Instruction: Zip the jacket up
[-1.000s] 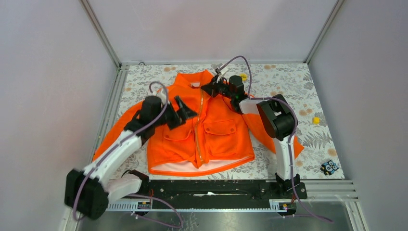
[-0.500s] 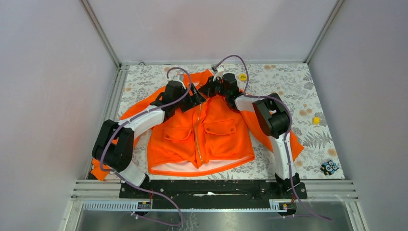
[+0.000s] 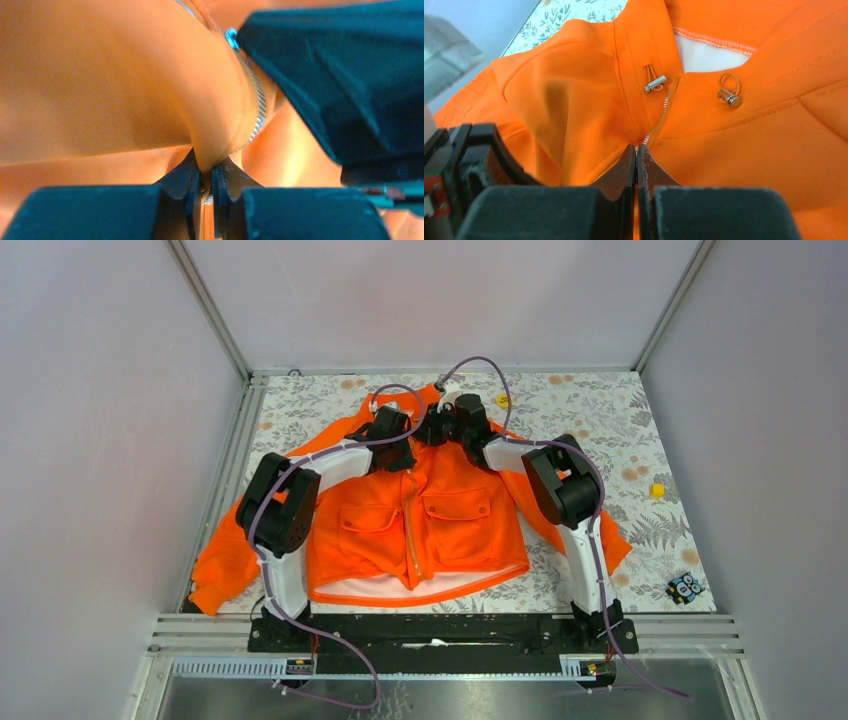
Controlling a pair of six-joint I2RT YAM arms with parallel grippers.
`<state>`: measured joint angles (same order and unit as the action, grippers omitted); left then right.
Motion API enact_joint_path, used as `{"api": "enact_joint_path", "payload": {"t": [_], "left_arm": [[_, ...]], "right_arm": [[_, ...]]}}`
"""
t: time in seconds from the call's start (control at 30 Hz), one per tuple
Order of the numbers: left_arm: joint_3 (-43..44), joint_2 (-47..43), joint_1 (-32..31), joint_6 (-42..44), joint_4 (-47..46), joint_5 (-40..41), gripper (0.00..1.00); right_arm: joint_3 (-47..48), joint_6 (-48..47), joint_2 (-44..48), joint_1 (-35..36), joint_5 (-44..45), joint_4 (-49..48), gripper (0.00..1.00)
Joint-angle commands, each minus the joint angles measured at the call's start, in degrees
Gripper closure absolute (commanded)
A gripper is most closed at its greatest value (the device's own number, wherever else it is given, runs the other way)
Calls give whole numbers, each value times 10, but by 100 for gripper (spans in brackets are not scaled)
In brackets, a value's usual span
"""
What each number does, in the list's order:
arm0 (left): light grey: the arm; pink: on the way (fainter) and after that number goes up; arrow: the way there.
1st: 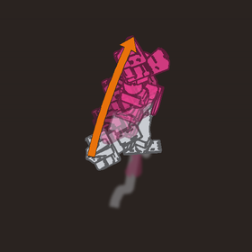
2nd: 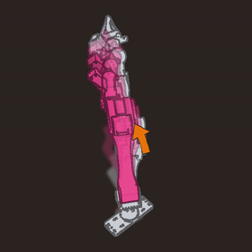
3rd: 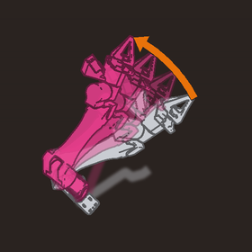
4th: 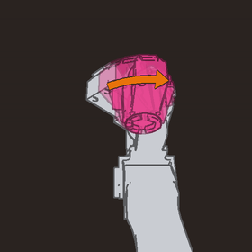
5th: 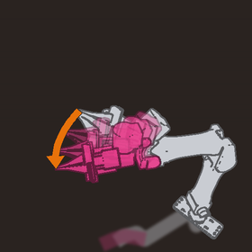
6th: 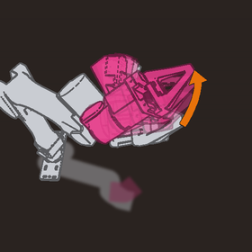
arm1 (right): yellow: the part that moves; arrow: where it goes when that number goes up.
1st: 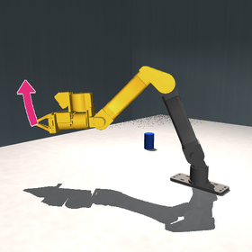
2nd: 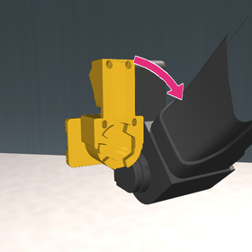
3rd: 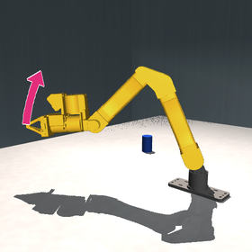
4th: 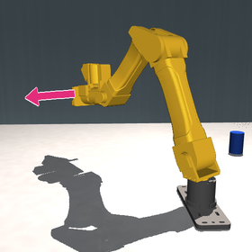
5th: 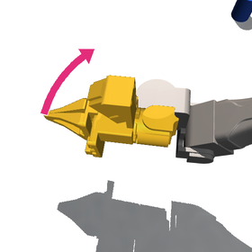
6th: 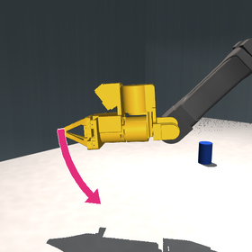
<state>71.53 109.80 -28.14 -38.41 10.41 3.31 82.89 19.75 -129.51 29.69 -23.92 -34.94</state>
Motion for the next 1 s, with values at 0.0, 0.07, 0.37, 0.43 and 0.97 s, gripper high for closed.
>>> {"api": "enact_joint_path", "payload": {"t": [0.0, 0.07, 0.37, 0.43, 0.97], "left_arm": [[-40, -74, -5, -8, 65, -122, 95], [-80, -90, -6, -20, 79, -230, 100], [-113, -95, 5, -5, 99, -228, 51], [-90, -128, 8, 16, 102, -194, 38], [129, -63, 110, 78, 37, -124, 27]], "right_arm": [[58, -45, 11, 8, 15, 47, 100], [78, -59, 1, 8, 3, 80, 100], [43, -130, 24, 33, -1, 170, 100], [30, -121, 31, 32, 5, 164, 100], [-81, -70, 68, 32, 12, 29, 100]]}}
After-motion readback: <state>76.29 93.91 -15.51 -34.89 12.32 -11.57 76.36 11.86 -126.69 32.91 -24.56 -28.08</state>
